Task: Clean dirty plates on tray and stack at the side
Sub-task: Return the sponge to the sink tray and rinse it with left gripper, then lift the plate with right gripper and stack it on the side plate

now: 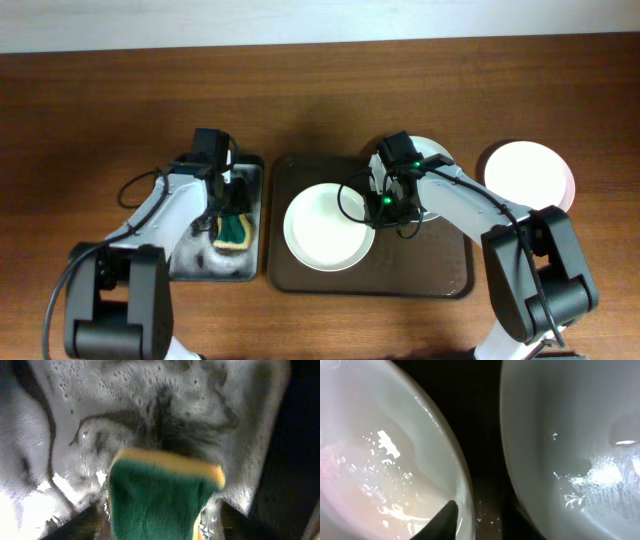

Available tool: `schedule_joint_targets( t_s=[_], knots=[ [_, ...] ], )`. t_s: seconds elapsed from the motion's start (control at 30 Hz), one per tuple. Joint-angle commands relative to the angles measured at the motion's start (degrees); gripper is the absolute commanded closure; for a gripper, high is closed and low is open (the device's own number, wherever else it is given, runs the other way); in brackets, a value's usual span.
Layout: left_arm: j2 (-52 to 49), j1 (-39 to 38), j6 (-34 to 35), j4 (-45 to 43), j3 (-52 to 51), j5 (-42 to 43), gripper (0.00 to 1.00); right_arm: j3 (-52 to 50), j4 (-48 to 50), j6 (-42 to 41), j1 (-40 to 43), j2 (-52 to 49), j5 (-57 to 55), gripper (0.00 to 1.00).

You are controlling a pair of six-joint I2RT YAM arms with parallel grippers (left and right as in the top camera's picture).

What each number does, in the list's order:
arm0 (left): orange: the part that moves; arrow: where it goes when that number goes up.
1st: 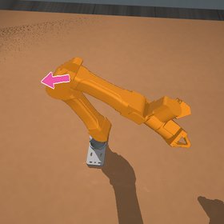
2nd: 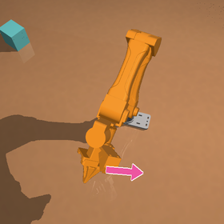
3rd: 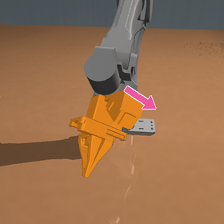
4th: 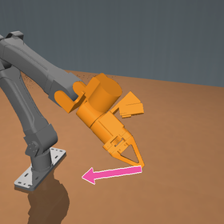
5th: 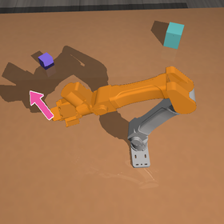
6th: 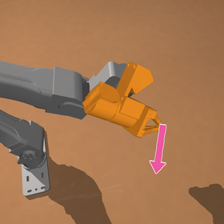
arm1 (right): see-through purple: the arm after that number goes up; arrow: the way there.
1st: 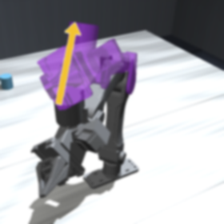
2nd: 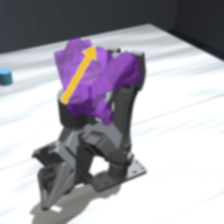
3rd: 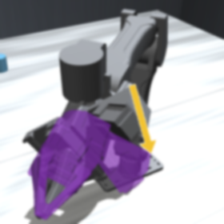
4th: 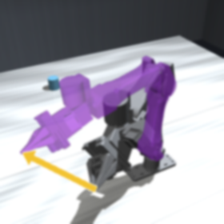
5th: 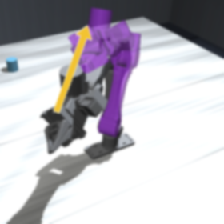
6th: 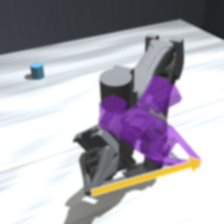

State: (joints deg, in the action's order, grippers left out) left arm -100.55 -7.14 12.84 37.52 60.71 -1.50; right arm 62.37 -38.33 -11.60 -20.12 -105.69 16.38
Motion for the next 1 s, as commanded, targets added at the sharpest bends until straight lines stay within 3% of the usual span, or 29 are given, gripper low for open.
schedule_joint_targets(
  t_s=[0.0,0.03,0.1,0.17,0.2,0.4,0.47,0.6,0.97],
  knots=[
    [2.8,0.2,-0.1,5.1,1.2,0.8,0.01,0.4,0.2,0.2,0.2,-0.5,-0.5,0.68],
    [2.8,0.2,-0.1,6.8,1.2,1.2,0.01,0.4,0.2,0.2,0.2,-0.5,-0.5,0.68],
    [2.8,0.2,-0.1,9.1,1.2,1.9,0.01,0.4,-0.3,0.2,0.2,-0.5,0.6,0.81],
    [2.8,0.2,-0.1,9.6,1.2,1.9,0.01,0.4,-0.8,0.2,-0.6,-0.5,2.5,0.87],
    [2.8,0.2,-0.1,9.8,1.2,2.0,0.01,0.4,-1.0,0.2,-1.0,-0.5,2.5,0.96],
    [2.8,0.2,-0.1,10.3,1.2,2.8,0.01,2.3,-1.4,0.2,-2.2,4.4,-2.8,0.96],
    [2.8,0.2,-0.1,10.3,1.2,2.8,0.00,3.7,-1.9,0.8,-2.8,12.0,-11.0,0.96],
    [2.8,0.2,-0.1,10.3,1.2,2.8,0.01,4.0,0.2,6.9,-7.2,17.3,-29.0,0.96],
    [2.8,0.2,-0.1,10.1,1.2,2.8,0.01,4.2,6.9,6.9,-32.7,17.5,-78.4,0.96]
  ],
)
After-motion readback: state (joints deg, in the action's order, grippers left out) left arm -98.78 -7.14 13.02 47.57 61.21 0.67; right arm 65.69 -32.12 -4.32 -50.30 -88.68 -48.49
